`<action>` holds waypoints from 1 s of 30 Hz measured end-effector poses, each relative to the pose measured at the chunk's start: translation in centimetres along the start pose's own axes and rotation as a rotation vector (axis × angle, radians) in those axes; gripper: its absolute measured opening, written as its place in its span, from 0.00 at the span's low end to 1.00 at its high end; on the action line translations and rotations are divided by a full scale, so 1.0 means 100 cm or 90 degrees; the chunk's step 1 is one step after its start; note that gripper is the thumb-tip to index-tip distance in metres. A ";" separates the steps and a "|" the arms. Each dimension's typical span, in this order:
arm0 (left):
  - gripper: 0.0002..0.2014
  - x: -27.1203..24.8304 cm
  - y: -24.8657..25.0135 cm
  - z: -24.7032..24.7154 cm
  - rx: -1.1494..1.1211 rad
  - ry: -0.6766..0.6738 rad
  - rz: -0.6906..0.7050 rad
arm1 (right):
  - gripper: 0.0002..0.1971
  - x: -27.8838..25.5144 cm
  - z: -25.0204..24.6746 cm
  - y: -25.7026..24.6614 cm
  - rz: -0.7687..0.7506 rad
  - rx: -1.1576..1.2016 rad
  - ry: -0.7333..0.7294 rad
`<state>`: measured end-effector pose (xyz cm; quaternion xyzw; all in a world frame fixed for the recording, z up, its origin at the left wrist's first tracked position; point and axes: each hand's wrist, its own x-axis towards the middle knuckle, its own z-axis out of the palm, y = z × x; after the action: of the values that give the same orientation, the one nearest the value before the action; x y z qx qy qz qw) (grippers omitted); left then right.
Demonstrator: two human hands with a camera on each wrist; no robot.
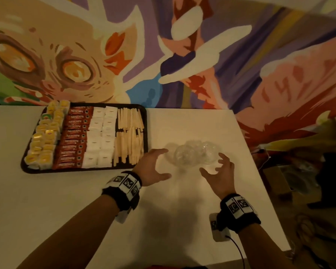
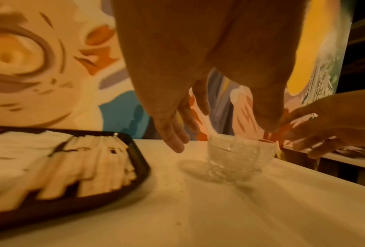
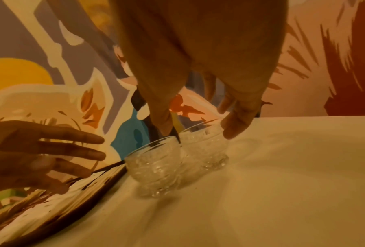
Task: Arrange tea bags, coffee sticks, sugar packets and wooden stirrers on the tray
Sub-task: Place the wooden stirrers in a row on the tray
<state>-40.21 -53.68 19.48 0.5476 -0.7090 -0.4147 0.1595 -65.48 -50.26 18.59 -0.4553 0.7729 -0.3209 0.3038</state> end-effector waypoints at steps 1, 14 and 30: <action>0.44 0.009 0.009 0.012 0.014 -0.006 -0.004 | 0.47 0.009 -0.004 0.004 0.008 0.001 -0.015; 0.57 0.085 0.043 0.062 0.033 -0.045 -0.107 | 0.63 0.087 0.000 0.019 -0.009 -0.020 -0.254; 0.46 0.074 0.032 0.060 -0.074 0.220 -0.171 | 0.51 0.132 0.022 0.003 -0.128 -0.033 -0.355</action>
<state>-48.89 -57.72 16.59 0.6901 -0.5668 -0.3724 0.2526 -69.23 -62.52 14.62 -0.6080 0.6185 -0.1917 0.4594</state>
